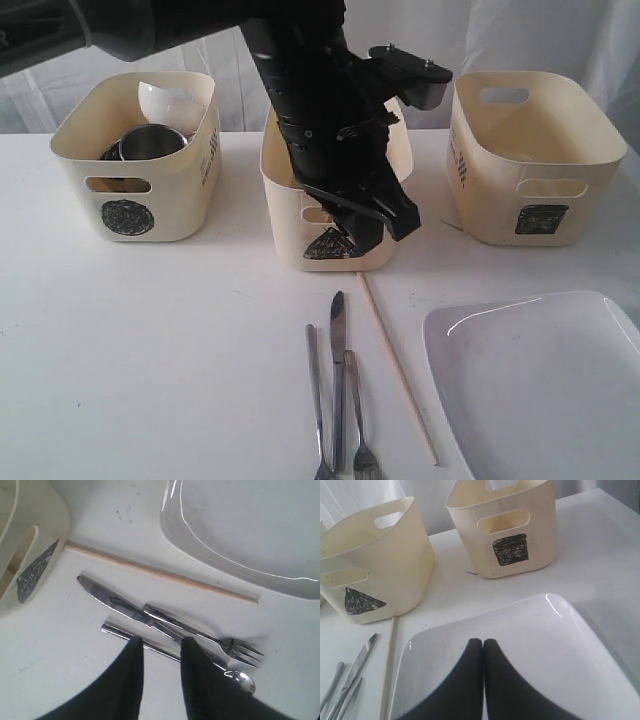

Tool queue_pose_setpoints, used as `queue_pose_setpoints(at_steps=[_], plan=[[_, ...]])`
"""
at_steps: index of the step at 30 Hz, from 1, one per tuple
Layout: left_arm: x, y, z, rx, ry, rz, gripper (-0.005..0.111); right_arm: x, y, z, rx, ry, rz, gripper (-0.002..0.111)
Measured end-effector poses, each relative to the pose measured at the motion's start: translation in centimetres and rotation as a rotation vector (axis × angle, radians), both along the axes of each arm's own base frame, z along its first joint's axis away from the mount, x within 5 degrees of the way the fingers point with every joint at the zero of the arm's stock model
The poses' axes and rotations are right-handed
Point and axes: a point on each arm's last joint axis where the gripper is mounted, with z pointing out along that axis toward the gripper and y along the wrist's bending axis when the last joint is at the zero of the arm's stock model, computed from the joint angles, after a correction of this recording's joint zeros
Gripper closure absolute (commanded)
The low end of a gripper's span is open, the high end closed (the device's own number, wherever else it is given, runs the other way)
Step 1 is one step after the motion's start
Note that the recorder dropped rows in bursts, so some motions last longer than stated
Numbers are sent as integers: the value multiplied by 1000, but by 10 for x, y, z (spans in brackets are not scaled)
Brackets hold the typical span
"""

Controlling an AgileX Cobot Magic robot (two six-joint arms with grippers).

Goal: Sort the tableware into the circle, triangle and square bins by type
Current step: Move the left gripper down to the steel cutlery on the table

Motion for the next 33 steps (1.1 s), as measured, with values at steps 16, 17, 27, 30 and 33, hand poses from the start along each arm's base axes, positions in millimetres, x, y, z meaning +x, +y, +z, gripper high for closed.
queue_pose_setpoints(at_steps=[16, 17, 27, 30, 33], plan=[[-5, -2, -7, -17, 65, -5, 75, 0, 0, 0, 0, 0, 0, 108], [-5, -2, -9, -16, 72, -5, 75, 0, 0, 0, 0, 0, 0, 108], [-24, 2, -21, -121, 27, 24, 75, 0, 0, 0, 0, 0, 0, 108], [-29, 11, -27, -156, 6, 67, 75, 0, 0, 0, 0, 0, 0, 108], [-35, 20, -41, -180, -9, 112, 75, 0, 0, 0, 0, 0, 0, 108]])
